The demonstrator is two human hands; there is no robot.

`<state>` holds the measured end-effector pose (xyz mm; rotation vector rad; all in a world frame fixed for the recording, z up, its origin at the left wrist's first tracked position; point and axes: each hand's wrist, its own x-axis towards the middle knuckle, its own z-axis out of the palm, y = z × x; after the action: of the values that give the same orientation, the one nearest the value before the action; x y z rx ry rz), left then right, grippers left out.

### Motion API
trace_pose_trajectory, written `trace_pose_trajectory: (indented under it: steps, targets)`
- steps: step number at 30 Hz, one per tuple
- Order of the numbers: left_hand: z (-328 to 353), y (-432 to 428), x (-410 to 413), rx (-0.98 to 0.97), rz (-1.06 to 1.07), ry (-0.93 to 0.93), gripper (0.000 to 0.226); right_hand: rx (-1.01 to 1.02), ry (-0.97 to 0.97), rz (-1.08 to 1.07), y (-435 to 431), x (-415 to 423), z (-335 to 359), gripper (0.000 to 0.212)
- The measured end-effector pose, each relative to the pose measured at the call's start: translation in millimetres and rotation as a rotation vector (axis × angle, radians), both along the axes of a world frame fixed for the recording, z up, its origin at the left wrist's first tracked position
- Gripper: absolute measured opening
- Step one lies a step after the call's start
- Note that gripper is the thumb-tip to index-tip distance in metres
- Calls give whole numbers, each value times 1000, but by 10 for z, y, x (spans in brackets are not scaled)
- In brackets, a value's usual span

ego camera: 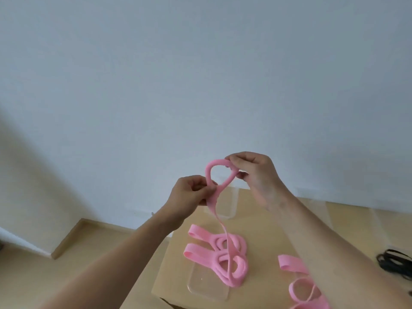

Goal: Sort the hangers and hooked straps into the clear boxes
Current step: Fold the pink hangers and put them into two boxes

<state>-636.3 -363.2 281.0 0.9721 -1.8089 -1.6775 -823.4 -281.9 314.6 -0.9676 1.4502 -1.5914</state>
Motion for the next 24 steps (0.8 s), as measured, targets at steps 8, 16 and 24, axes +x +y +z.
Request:
trace_pose_trajectory:
  steps: [8, 16, 24]
  targets:
    - [392, -130, -302, 40, -271, 319, 28, -241, 423, -200, 275, 123, 452, 16]
    - [556, -135, -306, -30, -369, 420, 26, -282, 936, -353, 306, 308, 480, 13]
    - [643, -34, -312, -108, -258, 491, 25, -273, 1153, -427, 359, 277, 697, 25]
